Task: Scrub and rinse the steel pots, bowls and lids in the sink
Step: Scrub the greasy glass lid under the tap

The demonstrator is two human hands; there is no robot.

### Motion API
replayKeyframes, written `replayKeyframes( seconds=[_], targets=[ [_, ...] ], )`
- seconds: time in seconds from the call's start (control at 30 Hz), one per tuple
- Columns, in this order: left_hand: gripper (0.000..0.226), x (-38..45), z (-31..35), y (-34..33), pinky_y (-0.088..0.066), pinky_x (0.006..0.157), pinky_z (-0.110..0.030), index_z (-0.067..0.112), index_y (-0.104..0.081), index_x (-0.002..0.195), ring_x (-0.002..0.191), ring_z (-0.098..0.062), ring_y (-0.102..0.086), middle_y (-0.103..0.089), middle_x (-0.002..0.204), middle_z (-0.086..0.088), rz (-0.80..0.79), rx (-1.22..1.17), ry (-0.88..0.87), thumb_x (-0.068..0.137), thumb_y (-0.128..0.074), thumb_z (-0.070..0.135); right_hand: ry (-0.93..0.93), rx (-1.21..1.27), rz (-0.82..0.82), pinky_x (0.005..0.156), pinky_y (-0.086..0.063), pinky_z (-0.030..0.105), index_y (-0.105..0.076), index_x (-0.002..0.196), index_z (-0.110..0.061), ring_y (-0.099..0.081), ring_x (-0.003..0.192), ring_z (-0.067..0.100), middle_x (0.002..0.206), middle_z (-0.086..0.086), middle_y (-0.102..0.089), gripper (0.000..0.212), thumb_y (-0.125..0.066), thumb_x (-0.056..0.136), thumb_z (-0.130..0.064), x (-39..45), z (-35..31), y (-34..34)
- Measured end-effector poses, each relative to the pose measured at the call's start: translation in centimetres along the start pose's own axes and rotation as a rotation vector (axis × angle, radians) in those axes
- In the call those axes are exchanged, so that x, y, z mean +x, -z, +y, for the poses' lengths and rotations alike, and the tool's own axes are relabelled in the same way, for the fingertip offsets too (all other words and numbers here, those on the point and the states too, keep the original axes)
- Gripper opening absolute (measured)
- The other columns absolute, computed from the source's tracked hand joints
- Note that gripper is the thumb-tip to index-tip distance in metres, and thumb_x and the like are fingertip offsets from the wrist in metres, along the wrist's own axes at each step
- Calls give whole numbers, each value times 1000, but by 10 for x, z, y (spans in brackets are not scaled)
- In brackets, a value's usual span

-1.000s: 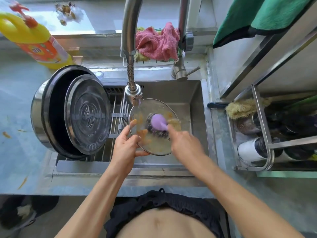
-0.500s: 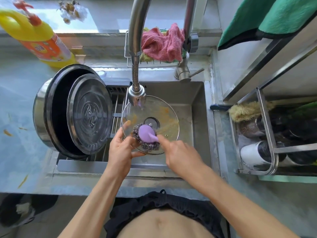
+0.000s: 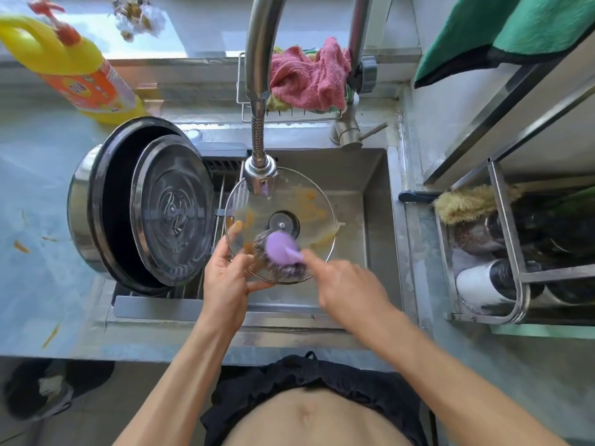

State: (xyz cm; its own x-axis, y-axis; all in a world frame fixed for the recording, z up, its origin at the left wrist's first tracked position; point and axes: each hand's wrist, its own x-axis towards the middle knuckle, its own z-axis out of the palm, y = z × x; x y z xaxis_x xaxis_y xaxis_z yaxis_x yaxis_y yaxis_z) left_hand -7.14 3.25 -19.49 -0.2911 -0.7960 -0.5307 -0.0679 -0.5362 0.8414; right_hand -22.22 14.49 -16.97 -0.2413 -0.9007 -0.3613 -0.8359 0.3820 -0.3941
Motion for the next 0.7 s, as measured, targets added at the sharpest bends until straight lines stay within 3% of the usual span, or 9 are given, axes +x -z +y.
replayKeyframes(
  seconds=[0.1, 0.23, 0.33, 0.47, 0.53, 0.7],
  targets=[
    [60, 0, 1, -4, -63, 60, -38, 34, -49, 144, 92, -24, -75, -75, 115, -2, -33, 36, -16, 99, -44, -5, -234, 7, 50, 58, -35, 34, -30, 145, -35, -51, 69, 32, 82, 8, -54, 69, -40, 88, 1, 17, 27, 12],
    [58, -1, 3, -7, -63, 61, -39, 33, -51, 141, 84, -21, -75, -77, 95, 0, -71, 47, -8, 98, -45, -7, -6, 100, 65, 54, -37, 35, -24, 145, -48, -52, 64, 30, 76, 5, -56, 66, -42, 96, -7, 9, 1, 0],
    [58, -2, 4, -11, -64, 64, -43, 32, -51, 141, 93, -24, -75, -77, 107, 1, -114, 81, -16, 98, -44, -6, -132, 86, 140, 58, -37, 37, -27, 146, -46, -60, 75, 36, 85, 10, -62, 69, -41, 92, -4, 24, 14, 6],
    [58, 0, 5, -8, -62, 66, -48, 31, -55, 137, 91, -27, -75, -76, 107, -5, -130, 55, 9, 96, -43, -9, 15, 88, 123, 58, -39, 37, -27, 146, -44, -62, 75, 36, 83, 7, -60, 70, -42, 91, -4, 20, 2, -1],
    [58, 0, 1, -8, -62, 65, -47, 31, -51, 142, 95, -30, -75, -76, 112, -4, -118, 83, 26, 98, -44, -7, -137, 79, 141, 62, -37, 37, -31, 146, -39, -63, 83, 38, 93, 12, -65, 68, -44, 89, -4, 31, 24, 4],
    [56, 1, -1, 1, -62, 63, -46, 30, -50, 142, 96, -32, -75, -76, 110, -5, -96, 65, 57, 100, -44, -6, -73, 23, 80, 60, -35, 37, -28, 146, -38, -46, 68, 31, 86, 10, -58, 68, -41, 89, -3, 30, 17, -8]
  ],
)
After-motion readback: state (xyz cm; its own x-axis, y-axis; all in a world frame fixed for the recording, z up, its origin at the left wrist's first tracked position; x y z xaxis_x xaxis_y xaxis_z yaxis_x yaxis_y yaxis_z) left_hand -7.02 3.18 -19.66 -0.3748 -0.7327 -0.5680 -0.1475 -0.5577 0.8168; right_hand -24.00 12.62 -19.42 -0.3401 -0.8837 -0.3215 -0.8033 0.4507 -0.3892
